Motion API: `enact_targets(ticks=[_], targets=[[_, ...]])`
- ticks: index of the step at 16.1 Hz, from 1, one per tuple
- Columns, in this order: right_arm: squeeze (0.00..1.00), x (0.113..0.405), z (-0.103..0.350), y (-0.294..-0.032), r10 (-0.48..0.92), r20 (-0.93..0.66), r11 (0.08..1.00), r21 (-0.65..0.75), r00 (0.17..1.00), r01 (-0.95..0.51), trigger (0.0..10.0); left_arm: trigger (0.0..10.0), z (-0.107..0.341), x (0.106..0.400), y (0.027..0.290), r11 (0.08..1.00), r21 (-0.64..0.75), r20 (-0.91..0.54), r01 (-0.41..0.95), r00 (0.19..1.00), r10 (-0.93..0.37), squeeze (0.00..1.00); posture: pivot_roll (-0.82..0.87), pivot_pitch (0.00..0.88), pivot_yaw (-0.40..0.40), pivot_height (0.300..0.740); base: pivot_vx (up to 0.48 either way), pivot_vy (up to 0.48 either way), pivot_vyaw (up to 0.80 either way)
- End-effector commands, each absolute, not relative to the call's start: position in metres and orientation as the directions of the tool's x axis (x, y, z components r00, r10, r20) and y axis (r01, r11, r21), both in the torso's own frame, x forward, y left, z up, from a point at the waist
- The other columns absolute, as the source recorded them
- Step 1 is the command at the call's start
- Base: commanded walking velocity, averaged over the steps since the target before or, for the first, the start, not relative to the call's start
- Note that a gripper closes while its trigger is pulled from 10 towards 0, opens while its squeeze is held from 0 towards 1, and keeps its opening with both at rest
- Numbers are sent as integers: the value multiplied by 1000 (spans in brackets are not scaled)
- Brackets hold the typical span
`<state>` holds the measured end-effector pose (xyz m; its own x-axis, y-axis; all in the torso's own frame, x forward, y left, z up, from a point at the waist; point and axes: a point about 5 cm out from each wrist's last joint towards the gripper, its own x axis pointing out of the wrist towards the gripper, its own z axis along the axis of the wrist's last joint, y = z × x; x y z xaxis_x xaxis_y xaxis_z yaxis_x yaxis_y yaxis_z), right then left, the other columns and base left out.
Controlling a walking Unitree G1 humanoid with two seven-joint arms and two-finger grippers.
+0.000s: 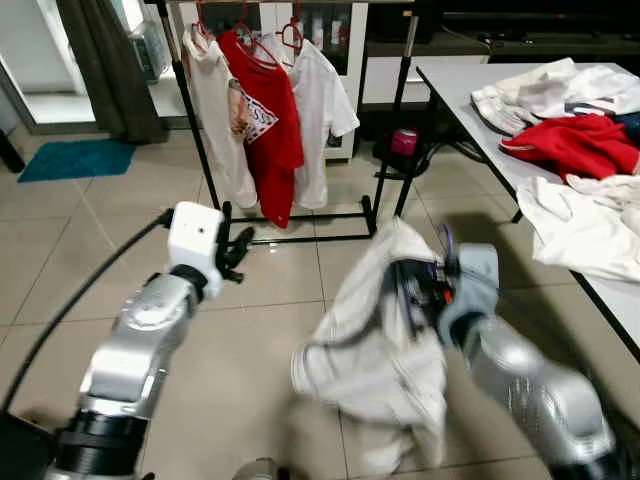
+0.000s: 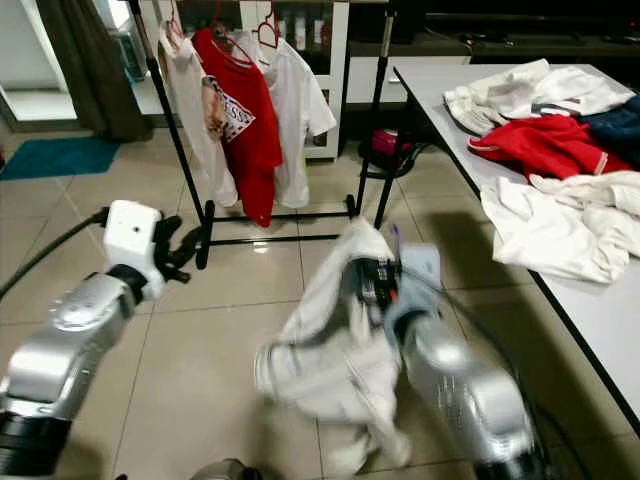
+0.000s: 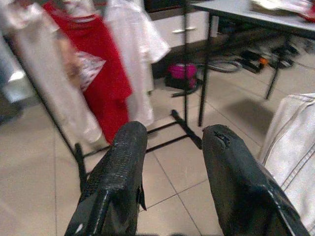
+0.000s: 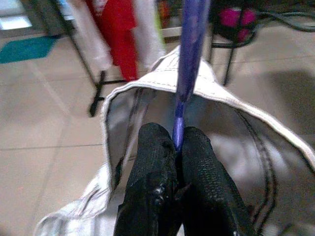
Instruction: Hang hanger
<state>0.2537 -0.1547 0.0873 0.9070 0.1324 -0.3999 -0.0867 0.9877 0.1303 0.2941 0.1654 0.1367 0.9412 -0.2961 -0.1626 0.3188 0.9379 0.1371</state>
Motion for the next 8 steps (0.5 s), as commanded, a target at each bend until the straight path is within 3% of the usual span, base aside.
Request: enact_targets(ticks=[1, 3, 8], targets=[[0, 257, 99, -158, 105, -309, 989, 135, 945, -66, 10000, 10000, 131, 293, 157, 917, 168, -180, 361, 926, -331, 0, -35, 24, 20, 740, 0, -454, 0], [0, 249, 91, -163, 61, -307, 989, 150, 950, -15, 10000, 10000, 125, 289, 151, 906, 189, -173, 379, 921, -349, 0, -37, 26, 20, 740, 0, -480, 0], [0, 244, 89, -160, 79, -275, 986, 161, 958, -36, 10000, 10000, 118, 288, 148, 934, 125, -151, 334, 937, -315, 0, -38, 37, 20, 740, 0, 0, 0]])
